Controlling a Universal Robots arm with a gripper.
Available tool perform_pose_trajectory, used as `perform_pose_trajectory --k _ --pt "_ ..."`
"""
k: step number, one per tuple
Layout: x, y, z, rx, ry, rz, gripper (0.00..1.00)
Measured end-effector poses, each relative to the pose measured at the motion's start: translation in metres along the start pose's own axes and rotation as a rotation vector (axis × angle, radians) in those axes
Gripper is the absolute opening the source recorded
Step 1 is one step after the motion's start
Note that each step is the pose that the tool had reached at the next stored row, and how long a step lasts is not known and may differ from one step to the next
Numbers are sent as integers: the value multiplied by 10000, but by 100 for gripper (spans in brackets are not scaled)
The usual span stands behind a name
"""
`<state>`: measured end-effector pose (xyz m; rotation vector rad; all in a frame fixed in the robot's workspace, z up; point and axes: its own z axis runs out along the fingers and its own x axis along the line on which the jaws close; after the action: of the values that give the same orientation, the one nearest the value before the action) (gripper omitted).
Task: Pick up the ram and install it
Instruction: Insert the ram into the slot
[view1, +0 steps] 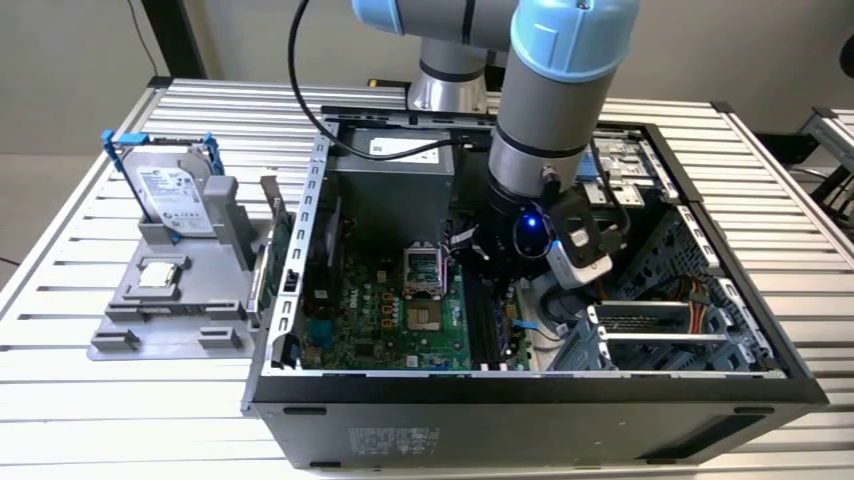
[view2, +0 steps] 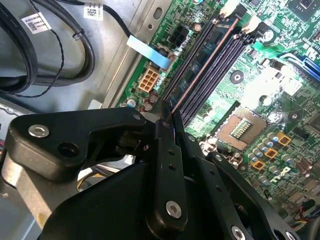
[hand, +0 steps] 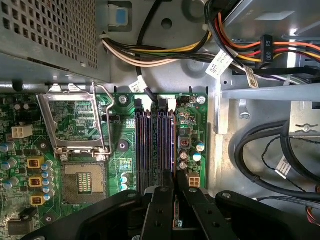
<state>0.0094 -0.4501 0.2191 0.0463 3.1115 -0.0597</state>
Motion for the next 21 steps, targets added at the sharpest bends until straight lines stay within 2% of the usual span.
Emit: perform_pose_trajectory --k 5,13,20,21 --pt "0 -2 8 -6 10 -4 0" --pt "2 1 75 -6 12 -4 0" --pt "2 1 75 -5 14 -3 0" --pt "2 1 75 -6 14 -4 100"
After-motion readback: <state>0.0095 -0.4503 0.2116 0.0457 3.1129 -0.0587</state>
